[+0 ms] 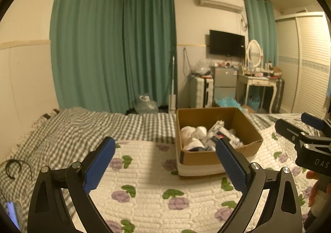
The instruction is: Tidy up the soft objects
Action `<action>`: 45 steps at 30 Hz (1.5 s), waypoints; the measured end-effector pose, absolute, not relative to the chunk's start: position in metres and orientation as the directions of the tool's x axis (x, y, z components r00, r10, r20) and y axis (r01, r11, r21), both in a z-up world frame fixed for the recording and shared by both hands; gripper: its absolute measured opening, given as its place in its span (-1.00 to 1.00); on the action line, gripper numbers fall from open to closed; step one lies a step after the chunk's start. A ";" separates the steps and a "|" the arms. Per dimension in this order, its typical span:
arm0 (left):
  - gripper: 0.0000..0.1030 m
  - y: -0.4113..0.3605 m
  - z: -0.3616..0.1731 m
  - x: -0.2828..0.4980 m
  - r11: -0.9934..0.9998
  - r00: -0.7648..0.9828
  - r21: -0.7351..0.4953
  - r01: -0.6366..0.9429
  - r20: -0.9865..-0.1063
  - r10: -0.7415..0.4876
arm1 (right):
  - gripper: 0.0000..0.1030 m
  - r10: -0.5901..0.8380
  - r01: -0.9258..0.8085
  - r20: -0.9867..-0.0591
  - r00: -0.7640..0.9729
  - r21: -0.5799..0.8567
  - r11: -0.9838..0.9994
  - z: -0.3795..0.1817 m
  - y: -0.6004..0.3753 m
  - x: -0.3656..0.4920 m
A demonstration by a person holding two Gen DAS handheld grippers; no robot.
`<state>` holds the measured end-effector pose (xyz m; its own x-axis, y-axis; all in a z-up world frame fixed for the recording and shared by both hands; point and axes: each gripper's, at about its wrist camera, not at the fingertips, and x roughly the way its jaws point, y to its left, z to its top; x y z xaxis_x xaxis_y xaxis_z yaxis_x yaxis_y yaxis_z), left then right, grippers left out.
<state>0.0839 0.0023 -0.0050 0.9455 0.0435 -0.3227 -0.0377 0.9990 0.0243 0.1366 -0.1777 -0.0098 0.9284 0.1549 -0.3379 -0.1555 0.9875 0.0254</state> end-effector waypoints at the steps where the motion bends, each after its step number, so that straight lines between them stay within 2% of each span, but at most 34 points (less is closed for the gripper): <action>1: 0.93 0.002 -0.005 0.084 0.999 0.945 0.025 -0.039 -0.324 0.045 | 1.00 0.156 -0.158 -0.340 0.927 0.025 0.987 -0.011 -0.177 0.137; 45: 0.93 0.003 -0.007 0.082 0.999 0.941 0.026 -0.048 -0.333 0.054 | 1.00 0.157 -0.157 -0.359 0.920 0.029 0.987 -0.016 -0.175 0.139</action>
<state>0.0824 0.0027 -0.0067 0.9415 0.0535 -0.3328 -0.0476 0.9985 0.0260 0.1388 -0.1745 -0.0159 0.9198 0.1572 -0.3595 -0.1574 0.9871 0.0289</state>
